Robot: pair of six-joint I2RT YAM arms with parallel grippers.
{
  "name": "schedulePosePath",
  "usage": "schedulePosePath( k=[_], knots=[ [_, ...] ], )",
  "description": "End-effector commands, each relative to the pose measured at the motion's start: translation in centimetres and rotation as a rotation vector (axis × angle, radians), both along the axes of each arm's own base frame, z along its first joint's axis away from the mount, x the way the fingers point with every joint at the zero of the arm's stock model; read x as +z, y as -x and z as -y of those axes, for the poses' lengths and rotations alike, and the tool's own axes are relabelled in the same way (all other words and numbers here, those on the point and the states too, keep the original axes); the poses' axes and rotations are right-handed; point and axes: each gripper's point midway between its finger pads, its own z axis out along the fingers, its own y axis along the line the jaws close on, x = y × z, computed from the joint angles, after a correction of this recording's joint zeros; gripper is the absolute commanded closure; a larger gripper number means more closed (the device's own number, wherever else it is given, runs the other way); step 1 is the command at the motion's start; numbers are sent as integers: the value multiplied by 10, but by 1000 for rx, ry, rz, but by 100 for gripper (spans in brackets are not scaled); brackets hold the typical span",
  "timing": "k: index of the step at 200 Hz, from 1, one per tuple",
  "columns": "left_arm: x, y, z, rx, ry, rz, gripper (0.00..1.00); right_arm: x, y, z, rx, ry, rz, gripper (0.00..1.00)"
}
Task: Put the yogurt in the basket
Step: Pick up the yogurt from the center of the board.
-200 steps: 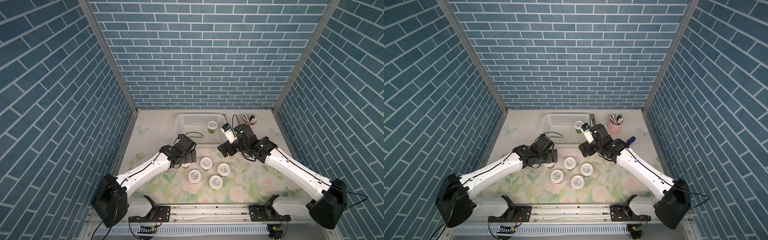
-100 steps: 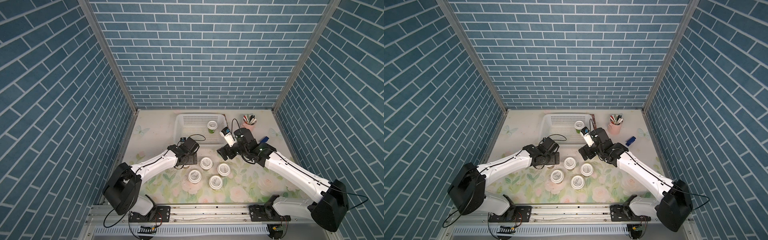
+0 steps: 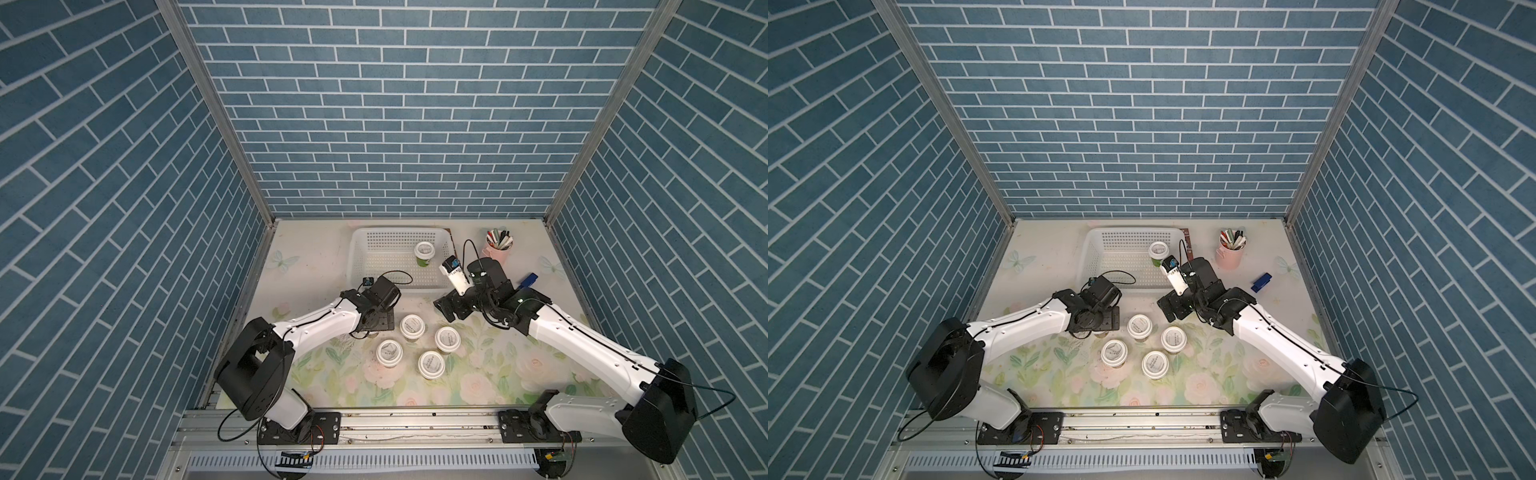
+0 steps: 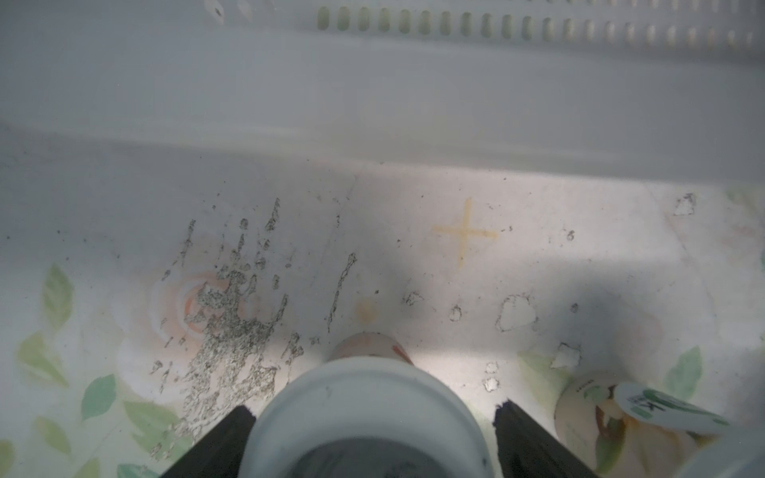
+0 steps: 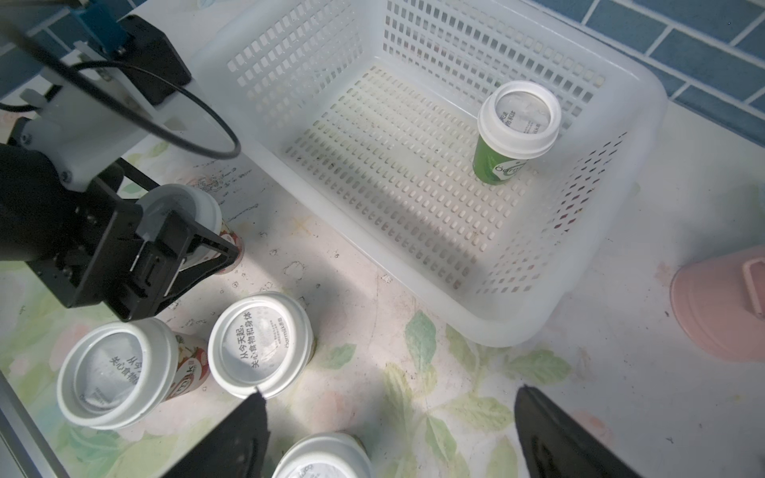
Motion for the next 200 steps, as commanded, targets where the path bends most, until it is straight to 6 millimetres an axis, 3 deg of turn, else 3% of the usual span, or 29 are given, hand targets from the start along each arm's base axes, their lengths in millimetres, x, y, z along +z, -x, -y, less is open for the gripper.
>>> schedulePosePath(
  k=[1, 109, 200],
  knots=[
    [-5, 3, -4, 1, -37, -12, 10, -1, 2, -3, 33, 7, 15, 4],
    [-15, 10, -9, 2, -53, -37, 20, -4, 1, -3, 30, 14, 10, 4],
    [-6, 9, -11, 4, -60, -19, 22, -5, 0, -2, 25, 18, 8, 4]
  ],
)
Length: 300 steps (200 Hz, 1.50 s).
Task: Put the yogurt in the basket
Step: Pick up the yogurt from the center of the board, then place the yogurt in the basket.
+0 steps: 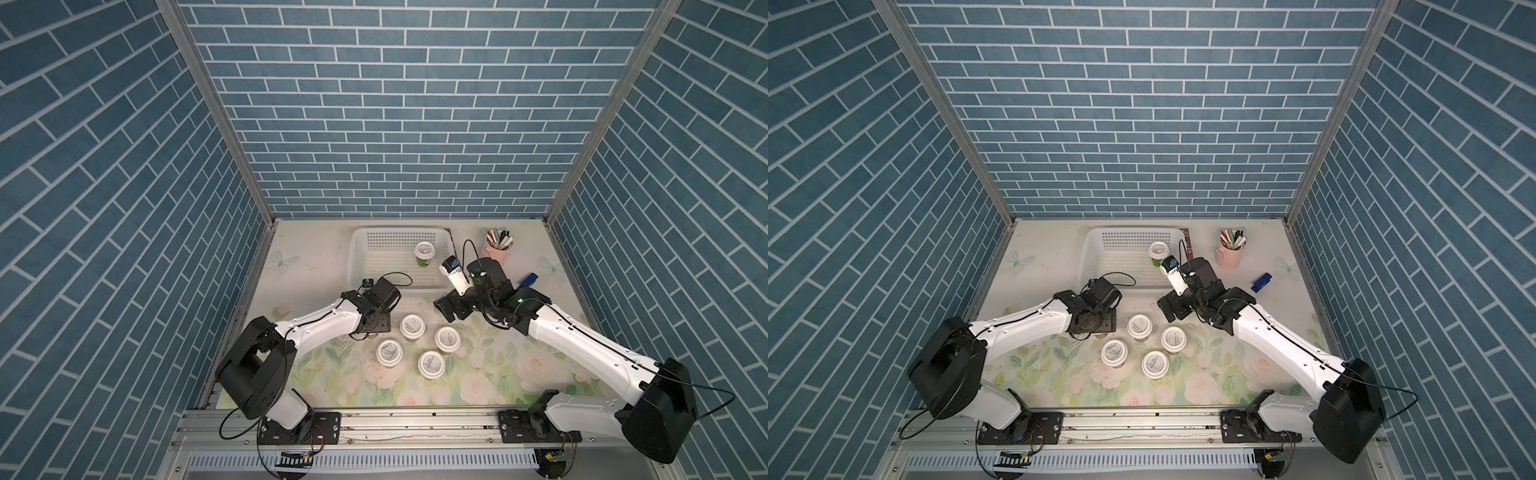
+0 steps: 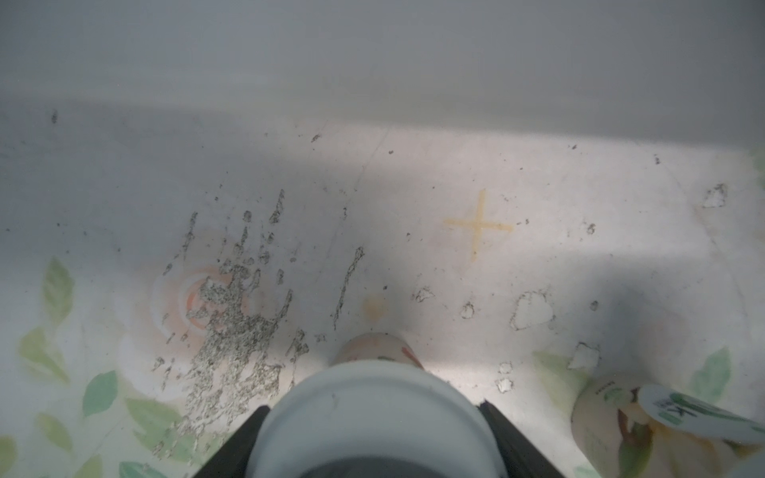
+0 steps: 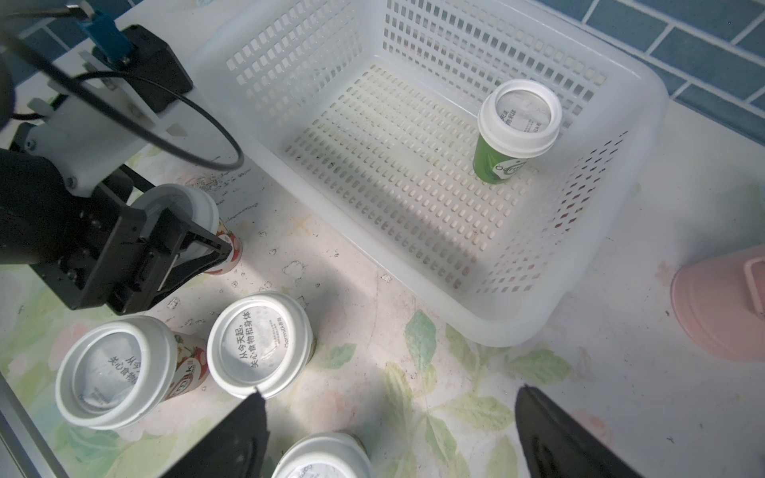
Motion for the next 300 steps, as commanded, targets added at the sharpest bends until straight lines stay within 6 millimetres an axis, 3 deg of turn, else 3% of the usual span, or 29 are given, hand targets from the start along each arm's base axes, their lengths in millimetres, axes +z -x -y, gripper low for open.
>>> schedulePosePath(
  k=[1, 105, 199, 244, 300],
  knots=[
    [-2, 6, -8, 2, -44, -12, 22, -4, 0, -2, 25, 17, 10, 4],
    [46, 6, -3, -13, -12, 55, 23, -1, -1, -4, 22, 8, 11, 4],
    [142, 9, 6, -65, 4, 145, 24, 5, -1, -3, 15, 2, 18, 4],
    [173, -12, 20, -100, -19, 198, 24, 6, -2, -4, 17, 2, 15, 4],
    [185, -54, 54, -177, -75, 225, 23, 16, -1, -3, 15, -19, 37, 4]
  ],
)
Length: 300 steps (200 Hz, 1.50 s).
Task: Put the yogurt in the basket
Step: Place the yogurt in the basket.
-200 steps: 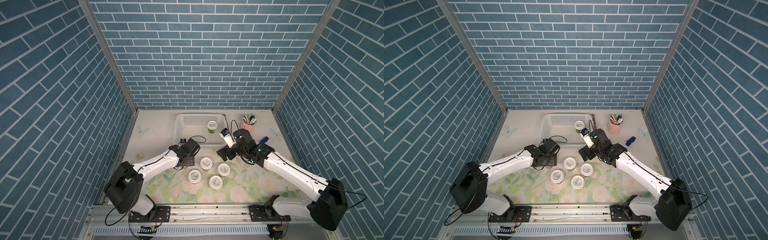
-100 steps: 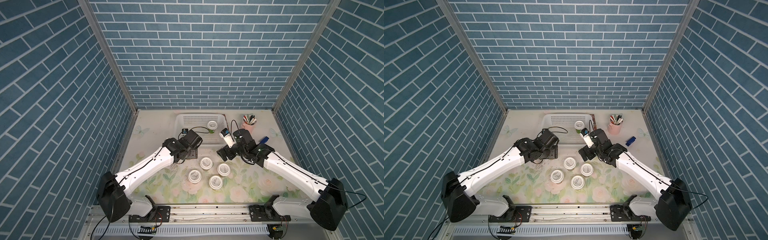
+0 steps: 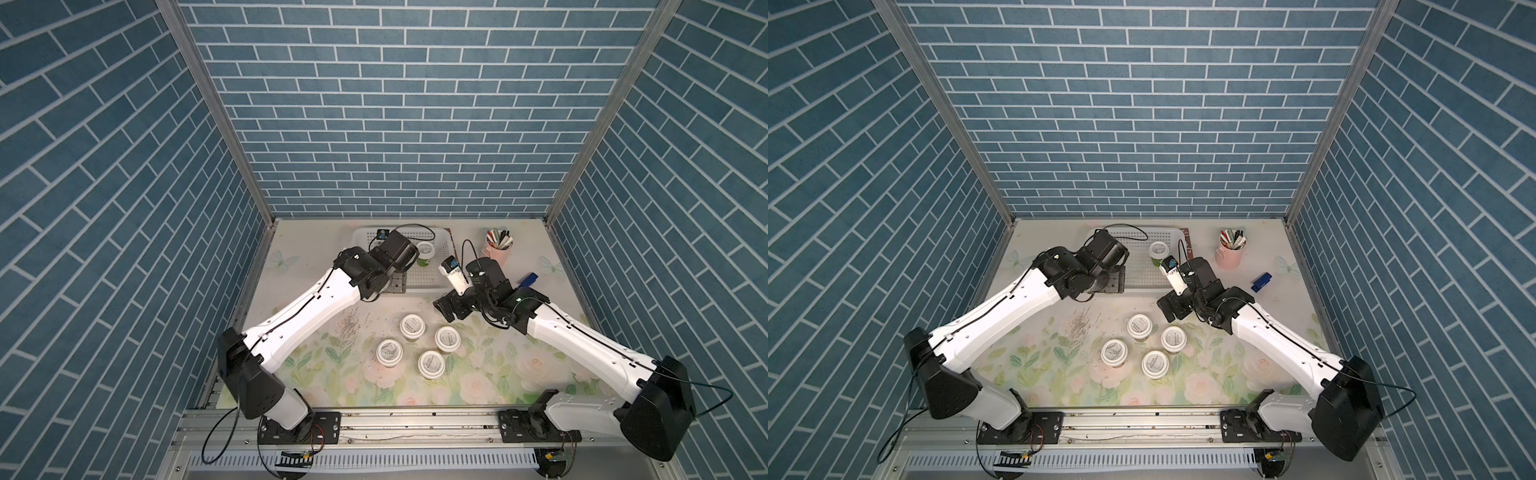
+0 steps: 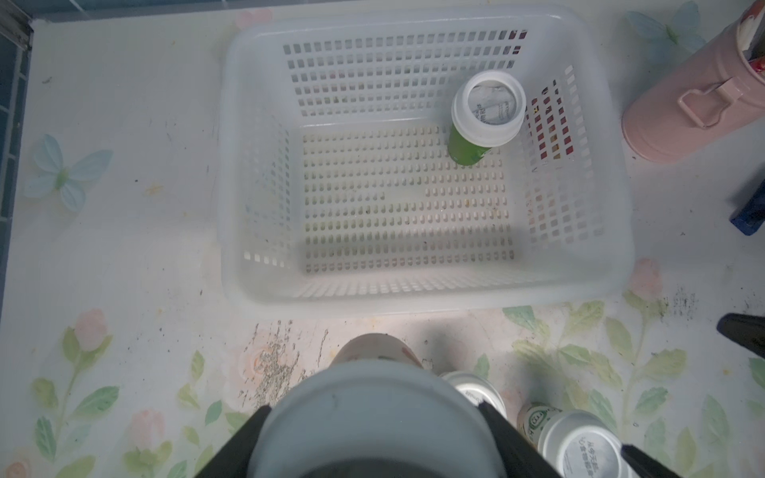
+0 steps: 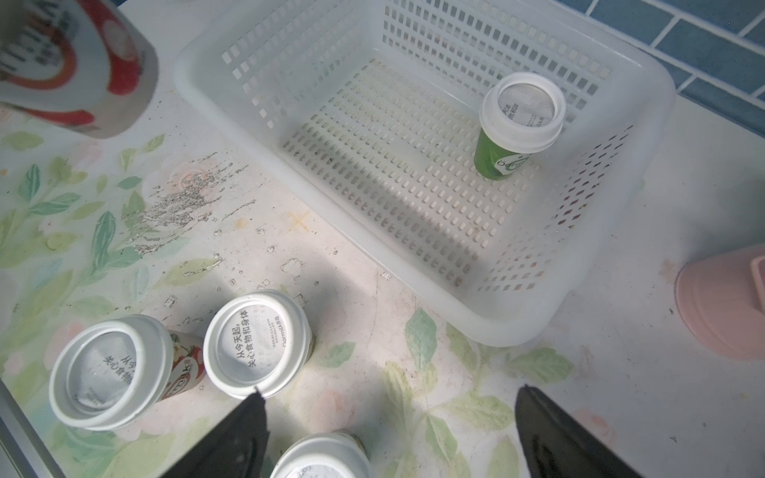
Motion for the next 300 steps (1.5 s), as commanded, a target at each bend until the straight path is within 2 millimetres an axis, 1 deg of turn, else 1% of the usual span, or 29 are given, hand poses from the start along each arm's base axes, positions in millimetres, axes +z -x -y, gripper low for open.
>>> schedulePosePath(
  k=[1, 32, 52, 67, 92, 126, 153, 183, 187, 202, 227, 249, 279, 300],
  knots=[
    [0, -12, 4, -38, -78, 3, 23, 19, 0, -2, 14, -25, 45, 4],
    [7, -40, 21, -58, -96, 24, 23, 20, 2, -1, 10, -43, 50, 4],
    [9, -59, 28, -64, -94, 31, 23, 19, 2, 1, 4, -46, 56, 4],
    [8, -76, 29, -58, -90, 37, 23, 17, 2, 2, -1, -42, 59, 4],
    [1, -103, 31, -52, -66, 33, 24, 15, 3, 3, -5, -48, 59, 4],
    [-21, -140, 28, -35, -48, 15, 23, 15, 5, 4, -1, -64, 80, 4],
    [-37, -162, 29, -40, -31, 9, 23, 17, 8, 3, 22, -83, 101, 4],
    [-53, -178, 34, -47, 6, 6, 23, 12, 9, 3, 36, -65, 104, 4],
    [-55, -180, 35, -47, 8, 6, 24, 11, 12, 0, 60, -76, 92, 4],
    [-64, -186, 37, -54, 14, 6, 23, 11, 13, -2, 74, -82, 97, 4],
    [-83, -192, 44, -66, 21, -7, 23, 8, 14, -5, 97, -88, 103, 4],
    [-97, -197, 45, -61, 15, -12, 23, 6, 15, -7, 113, -88, 103, 4],
    [-106, -205, 46, -46, 8, 4, 23, 2, 16, -8, 122, -84, 99, 4],
    [-111, -210, 43, -30, 0, 5, 23, -3, 16, -8, 124, -79, 89, 4]
  ],
)
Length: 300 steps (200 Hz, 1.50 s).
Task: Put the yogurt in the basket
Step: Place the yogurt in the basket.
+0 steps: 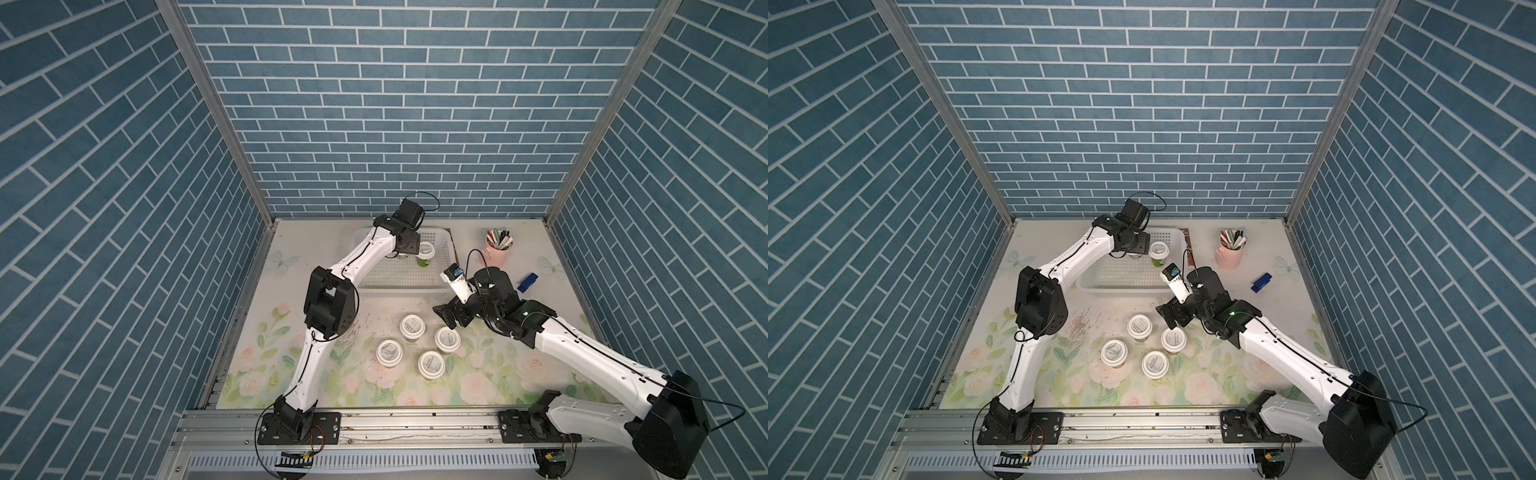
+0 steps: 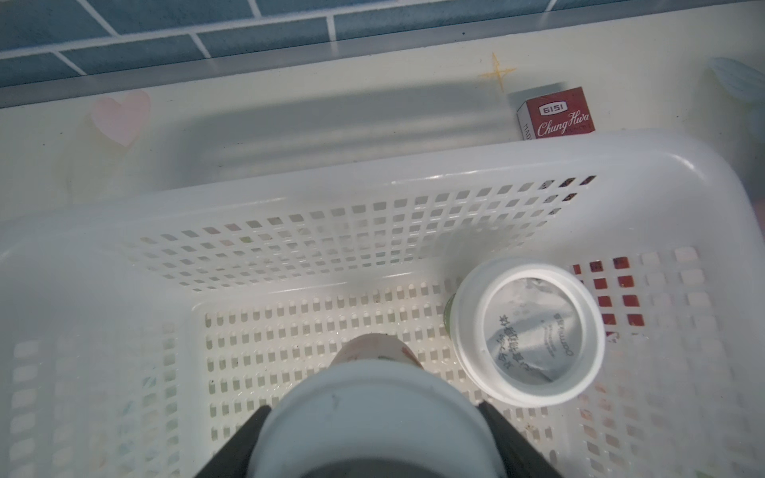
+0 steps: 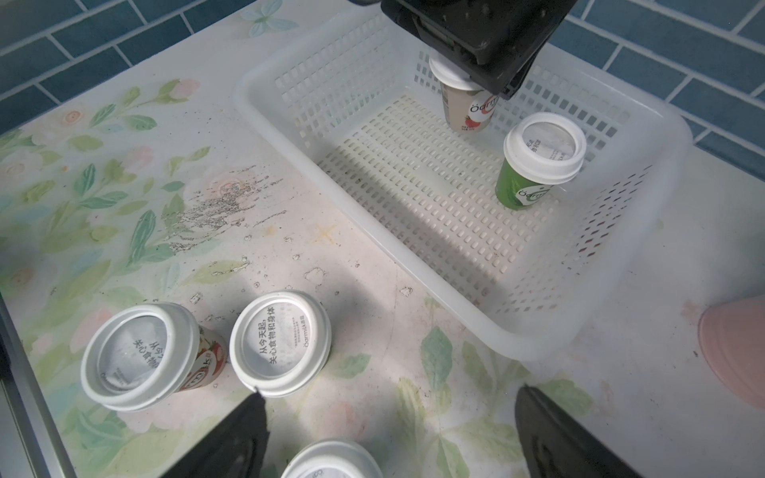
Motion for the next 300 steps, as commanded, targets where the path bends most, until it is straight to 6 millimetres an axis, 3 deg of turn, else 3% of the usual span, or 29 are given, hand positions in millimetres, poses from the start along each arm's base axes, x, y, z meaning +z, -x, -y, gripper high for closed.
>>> schedulePosePath(
  k=[1, 71, 300],
  knots=[
    [-6, -10, -4, 19, -11, 19, 23, -5, 2, -4, 36, 6, 8, 4],
    [-36, -18, -13, 43, -54, -20, 23, -14, 2, -6, 43, 24, -14, 4],
    [-73, -13, -20, 32, -69, -116, 23, -23, 0, -6, 41, 48, -34, 4]
  ],
)
